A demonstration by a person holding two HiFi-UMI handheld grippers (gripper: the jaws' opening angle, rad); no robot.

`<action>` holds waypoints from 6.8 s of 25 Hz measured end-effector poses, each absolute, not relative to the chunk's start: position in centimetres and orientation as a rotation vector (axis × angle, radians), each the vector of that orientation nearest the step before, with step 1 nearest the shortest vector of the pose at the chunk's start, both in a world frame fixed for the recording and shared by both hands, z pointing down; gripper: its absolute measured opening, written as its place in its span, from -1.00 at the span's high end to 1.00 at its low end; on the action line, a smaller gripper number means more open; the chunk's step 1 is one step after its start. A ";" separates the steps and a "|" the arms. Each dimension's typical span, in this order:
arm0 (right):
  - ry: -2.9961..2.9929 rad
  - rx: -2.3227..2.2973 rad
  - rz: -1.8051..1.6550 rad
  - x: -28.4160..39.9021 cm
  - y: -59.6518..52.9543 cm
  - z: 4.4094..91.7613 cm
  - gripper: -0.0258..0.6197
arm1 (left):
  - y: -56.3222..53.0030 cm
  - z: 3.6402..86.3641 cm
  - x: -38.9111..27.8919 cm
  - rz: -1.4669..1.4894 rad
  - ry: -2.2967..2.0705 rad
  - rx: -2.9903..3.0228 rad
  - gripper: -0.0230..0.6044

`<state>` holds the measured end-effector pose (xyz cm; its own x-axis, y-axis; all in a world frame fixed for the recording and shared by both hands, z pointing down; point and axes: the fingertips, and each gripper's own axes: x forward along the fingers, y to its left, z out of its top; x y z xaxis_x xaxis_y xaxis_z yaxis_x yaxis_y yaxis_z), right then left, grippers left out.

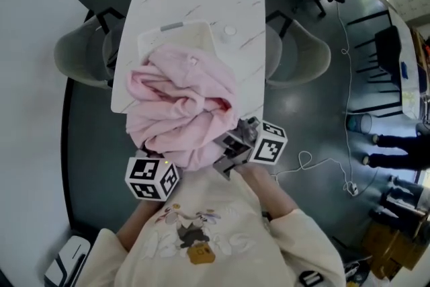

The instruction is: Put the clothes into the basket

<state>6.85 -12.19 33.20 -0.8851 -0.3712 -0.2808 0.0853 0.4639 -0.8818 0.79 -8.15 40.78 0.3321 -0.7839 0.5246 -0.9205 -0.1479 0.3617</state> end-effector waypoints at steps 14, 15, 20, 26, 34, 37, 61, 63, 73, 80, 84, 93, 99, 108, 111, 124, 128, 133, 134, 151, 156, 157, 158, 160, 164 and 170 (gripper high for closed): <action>2.186 -0.418 -1.403 4.8 -16.4 34.3 -0.11 | -12.3 42.3 -1.7 0.296 -1.364 2.048 0.88; 2.183 -0.431 -1.403 4.7 -16.5 34.6 -0.11 | -12.4 42.5 -1.8 0.295 -1.356 2.049 0.88; 2.158 -0.492 -1.417 4.5 -17.3 35.8 -0.11 | -12.9 43.5 -2.6 0.312 -1.344 2.045 0.88; 2.101 -0.541 -1.487 4.6 -18.4 37.1 -0.11 | -12.9 43.7 -3.2 0.304 -1.338 2.033 0.87; 2.061 -0.609 -1.585 4.0 -19.4 39.6 -0.11 | -12.6 44.9 -4.5 0.296 -1.352 1.977 0.87; 2.058 -0.638 -1.618 3.7 -20.0 40.6 -0.12 | -12.7 45.3 -5.1 0.296 -1.361 1.957 0.87; 2.193 -0.835 -1.703 2.7 -22.8 45.9 -0.12 | -12.9 47.4 -6.8 0.315 -1.415 1.865 0.87; 2.196 -0.842 -1.712 2.5 -22.9 46.4 -0.12 | -12.9 47.7 -6.9 0.314 -1.418 1.858 0.88; 2.255 -0.881 -1.728 1.5 -23.8 47.8 -0.12 | -13.6 49.8 -7.0 0.372 -1.445 1.833 0.87; 2.312 -0.981 -1.748 1.5 -24.2 49.9 -0.12 | -14.1 51.6 -7.2 0.419 -1.438 1.817 0.87; 2.359 -1.038 -1.750 1.7 -24.4 50.9 -0.12 | -14.3 51.7 -7.0 0.437 -1.440 1.823 0.88; 2.415 -1.061 -1.737 0.7 -24.9 52.4 -0.12 | -14.2 51.6 -7.2 0.418 -1.446 1.821 0.88; 2.371 -1.156 -1.816 0.4 -25.2 54.7 -0.12 | -14.7 51.7 -7.1 0.427 -1.479 1.840 0.88; 2.441 -1.305 -1.836 -0.1 -25.2 58.0 -0.12 | -14.7 51.3 -7.1 0.368 -1.449 1.843 0.88; 2.480 -1.335 -1.839 -0.6 -25.4 59.1 -0.12 | -14.7 51.4 -7.0 0.365 -1.438 1.847 0.88; 2.590 -1.519 -1.827 -1.0 -26.6 64.3 -0.12 | -14.8 51.3 -7.1 0.355 -1.429 1.872 0.88; 2.584 -1.584 -1.859 -0.6 -26.4 66.3 -0.13 | -14.7 51.3 -6.7 0.364 -1.419 1.870 0.88; 2.626 -1.626 -1.920 -0.8 -26.4 68.3 -0.13 | -14.7 51.2 -6.9 0.378 -1.418 1.875 0.88; 2.640 -1.642 -1.921 -0.8 -26.4 68.7 -0.13 | -14.7 51.3 -6.9 0.381 -1.418 1.875 0.88; 2.881 -1.678 -1.943 -0.7 -26.6 71.8 -0.21 | -15.1 51.7 -6.9 0.404 -1.436 1.864 0.88; 2.914 -1.687 -1.924 -1.0 -26.6 71.8 -0.26 | -15.1 51.8 -6.8 0.419 -1.438 1.857 0.88; 2.888 -1.669 -1.944 -0.9 -26.7 71.7 -0.28 | -15.1 51.8 -6.8 0.414 -1.429 1.854 0.88; 2.859 -1.644 -1.967 -0.8 -26.7 71.5 -0.30 | -15.1 51.8 -6.8 0.405 -1.418 1.853 0.88; 2.828 -1.586 -2.000 -0.8 -26.6 71.0 -0.34 | -15.1 51.8 -6.9 0.391 -1.405 1.854 0.88; 2.844 -1.579 -1.977 -0.7 -26.3 70.0 -0.41 | -15.0 51.6 -6.9 0.400 -1.405 1.864 0.88; 2.839 -1.685 -1.869 -0.2 -26.1 67.8 -0.47 | -15.1 51.5 -6.6 0.383 -1.377 1.875 0.88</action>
